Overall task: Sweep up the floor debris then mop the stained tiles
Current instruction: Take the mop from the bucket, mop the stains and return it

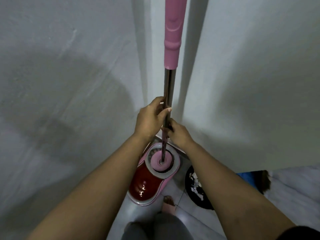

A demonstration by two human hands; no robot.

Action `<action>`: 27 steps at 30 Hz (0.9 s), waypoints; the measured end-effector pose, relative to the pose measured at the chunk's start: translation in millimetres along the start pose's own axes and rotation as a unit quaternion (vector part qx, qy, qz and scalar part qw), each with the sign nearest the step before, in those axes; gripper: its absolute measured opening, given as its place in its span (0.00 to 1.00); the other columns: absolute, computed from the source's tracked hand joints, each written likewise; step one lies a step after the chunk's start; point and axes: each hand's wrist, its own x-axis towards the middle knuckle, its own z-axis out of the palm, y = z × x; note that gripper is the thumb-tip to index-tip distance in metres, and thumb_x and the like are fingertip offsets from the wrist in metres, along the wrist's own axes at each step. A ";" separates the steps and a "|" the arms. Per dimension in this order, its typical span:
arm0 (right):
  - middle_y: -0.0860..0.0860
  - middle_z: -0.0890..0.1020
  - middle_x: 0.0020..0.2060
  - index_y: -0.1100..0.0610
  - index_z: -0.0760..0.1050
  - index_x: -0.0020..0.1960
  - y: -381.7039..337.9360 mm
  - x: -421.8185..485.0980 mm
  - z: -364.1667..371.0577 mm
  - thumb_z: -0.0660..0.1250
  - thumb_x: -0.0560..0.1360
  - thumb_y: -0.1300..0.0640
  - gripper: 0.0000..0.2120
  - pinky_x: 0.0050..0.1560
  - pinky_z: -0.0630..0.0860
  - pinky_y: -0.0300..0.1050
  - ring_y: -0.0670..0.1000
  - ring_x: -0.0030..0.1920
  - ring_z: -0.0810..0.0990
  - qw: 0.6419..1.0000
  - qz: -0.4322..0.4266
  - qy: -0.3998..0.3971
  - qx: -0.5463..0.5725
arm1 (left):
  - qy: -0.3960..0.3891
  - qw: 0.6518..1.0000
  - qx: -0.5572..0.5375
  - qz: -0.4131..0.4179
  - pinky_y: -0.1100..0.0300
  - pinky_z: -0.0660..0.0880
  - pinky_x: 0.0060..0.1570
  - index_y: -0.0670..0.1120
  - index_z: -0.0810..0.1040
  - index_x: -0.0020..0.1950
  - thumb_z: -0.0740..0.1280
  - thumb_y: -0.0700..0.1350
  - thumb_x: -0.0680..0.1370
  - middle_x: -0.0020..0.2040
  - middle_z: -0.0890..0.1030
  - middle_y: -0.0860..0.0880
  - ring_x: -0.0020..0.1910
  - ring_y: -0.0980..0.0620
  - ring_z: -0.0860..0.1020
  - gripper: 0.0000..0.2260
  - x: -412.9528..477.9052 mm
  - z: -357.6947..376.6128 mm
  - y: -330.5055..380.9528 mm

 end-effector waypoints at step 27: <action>0.56 0.59 0.78 0.56 0.51 0.81 40.1 -42.4 11.7 0.53 0.84 0.48 0.29 0.76 0.58 0.53 0.57 0.78 0.57 0.979 0.024 0.074 -0.190 | -0.129 0.953 0.257 -0.095 0.50 0.66 0.66 0.45 0.61 0.76 0.58 0.57 0.81 0.73 0.68 0.41 0.71 0.42 0.66 0.27 -32.3 9.6 -46.3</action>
